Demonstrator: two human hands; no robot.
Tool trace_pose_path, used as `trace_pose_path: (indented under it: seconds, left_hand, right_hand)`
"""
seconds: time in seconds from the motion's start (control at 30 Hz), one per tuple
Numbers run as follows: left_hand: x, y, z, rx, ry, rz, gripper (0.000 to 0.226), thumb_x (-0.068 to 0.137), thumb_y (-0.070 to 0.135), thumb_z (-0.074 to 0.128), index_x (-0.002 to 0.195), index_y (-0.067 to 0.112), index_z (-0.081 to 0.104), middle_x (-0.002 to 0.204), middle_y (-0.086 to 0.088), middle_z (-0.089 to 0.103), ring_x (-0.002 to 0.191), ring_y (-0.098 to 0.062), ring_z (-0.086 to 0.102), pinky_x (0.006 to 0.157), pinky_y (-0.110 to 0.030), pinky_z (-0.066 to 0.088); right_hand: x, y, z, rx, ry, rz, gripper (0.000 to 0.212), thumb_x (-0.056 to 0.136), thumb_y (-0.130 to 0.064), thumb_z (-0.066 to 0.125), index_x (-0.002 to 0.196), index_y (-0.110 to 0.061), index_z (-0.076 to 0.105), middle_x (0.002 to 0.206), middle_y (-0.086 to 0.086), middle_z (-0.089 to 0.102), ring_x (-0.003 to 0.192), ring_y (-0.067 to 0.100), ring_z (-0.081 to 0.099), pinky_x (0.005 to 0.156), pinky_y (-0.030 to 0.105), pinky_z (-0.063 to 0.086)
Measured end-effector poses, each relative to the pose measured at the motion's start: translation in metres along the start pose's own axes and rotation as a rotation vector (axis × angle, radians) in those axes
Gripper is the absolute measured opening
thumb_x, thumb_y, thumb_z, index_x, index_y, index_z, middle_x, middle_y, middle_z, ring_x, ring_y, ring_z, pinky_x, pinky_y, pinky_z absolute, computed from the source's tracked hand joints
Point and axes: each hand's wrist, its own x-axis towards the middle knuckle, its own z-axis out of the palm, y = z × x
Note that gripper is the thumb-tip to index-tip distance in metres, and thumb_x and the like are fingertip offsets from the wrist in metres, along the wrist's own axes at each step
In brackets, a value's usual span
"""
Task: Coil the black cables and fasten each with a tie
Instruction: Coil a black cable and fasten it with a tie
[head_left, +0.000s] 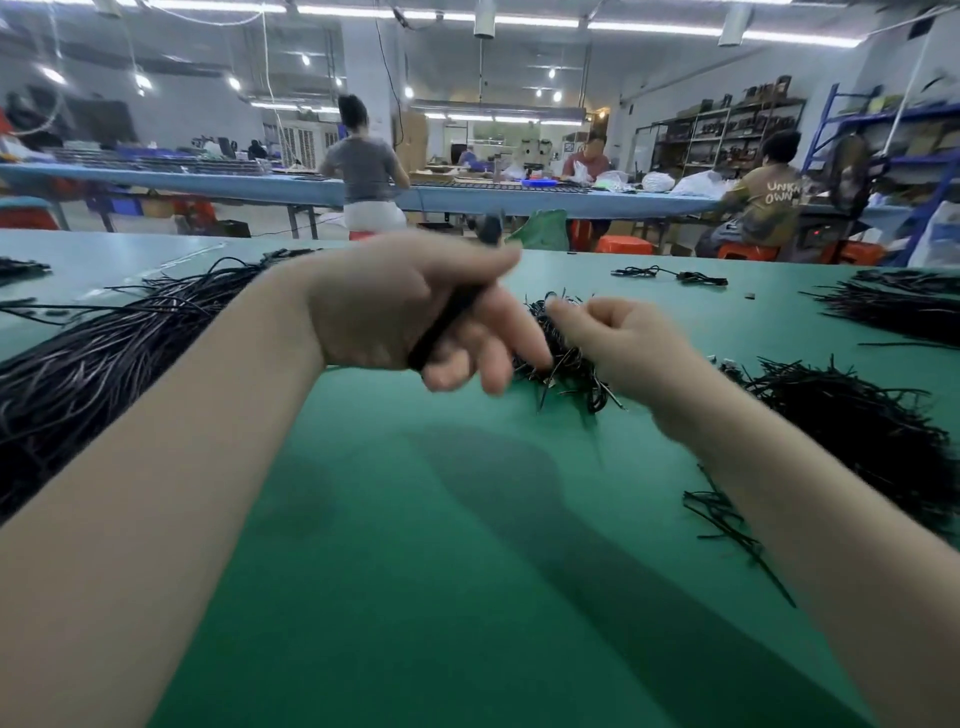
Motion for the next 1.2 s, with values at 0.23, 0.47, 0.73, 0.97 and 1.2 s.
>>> trace_pose_path:
  seconds: [0.23, 0.47, 0.73, 0.97, 1.2]
  left_hand:
    - [0.027, -0.018, -0.001, -0.129, 0.495, -0.037, 0.05, 0.1, 0.052, 0.032, 0.094, 0.016, 0.066, 0.091, 0.005, 0.072, 0.085, -0.009, 0.065, 0.097, -0.034, 0.05]
    - [0.031, -0.011, 0.005, -0.264, 0.586, 0.173, 0.044, 0.103, 0.038, 0.037, 0.1, 0.009, 0.069, 0.107, -0.007, 0.073, 0.108, -0.017, 0.066, 0.103, -0.035, 0.045]
    - [0.011, -0.008, -0.006, -0.076, 0.488, 0.175, 0.053, 0.102, 0.037, 0.039, 0.076, 0.014, 0.078, 0.091, -0.006, 0.075, 0.09, -0.016, 0.071, 0.073, -0.023, 0.057]
    - [0.015, -0.008, -0.013, -0.422, 0.547, 0.354, 0.064, 0.103, 0.044, 0.027, 0.079, 0.014, 0.077, 0.092, -0.005, 0.074, 0.094, -0.018, 0.07, 0.078, -0.026, 0.056]
    - [0.017, -0.011, -0.019, -0.587, 0.686, 0.372, 0.062, 0.104, 0.041, 0.032, 0.069, 0.013, 0.075, 0.084, -0.004, 0.073, 0.084, -0.019, 0.071, 0.08, -0.03, 0.056]
  right_hand:
    - [-0.017, -0.041, 0.011, 0.182, -0.23, -0.147, 0.028, 0.102, -0.025, 0.043, 0.081, -0.019, 0.061, 0.051, -0.011, 0.056, 0.046, 0.004, 0.054, 0.049, 0.018, 0.044]
    - [-0.019, -0.029, 0.027, 0.405, -0.309, -0.035, 0.027, 0.099, -0.036, 0.048, 0.082, -0.026, 0.066, 0.08, -0.007, 0.073, 0.076, 0.009, 0.065, 0.072, 0.026, 0.047]
    - [-0.007, -0.033, 0.0, 0.794, -0.232, 0.007, 0.035, 0.097, -0.027, 0.05, 0.069, -0.025, 0.072, 0.062, -0.007, 0.059, 0.059, 0.011, 0.06, 0.064, 0.025, 0.048]
    - [0.009, 0.005, -0.025, 0.326, -0.068, 0.437, 0.025, 0.096, -0.02, 0.049, 0.075, -0.017, 0.062, 0.052, -0.006, 0.048, 0.047, 0.011, 0.046, 0.05, 0.02, 0.042]
    - [0.009, 0.023, -0.021, -0.578, -0.353, 0.378, 0.031, 0.098, -0.017, 0.041, 0.074, -0.018, 0.062, 0.071, 0.0, 0.056, 0.061, 0.018, 0.048, 0.048, 0.023, 0.034]
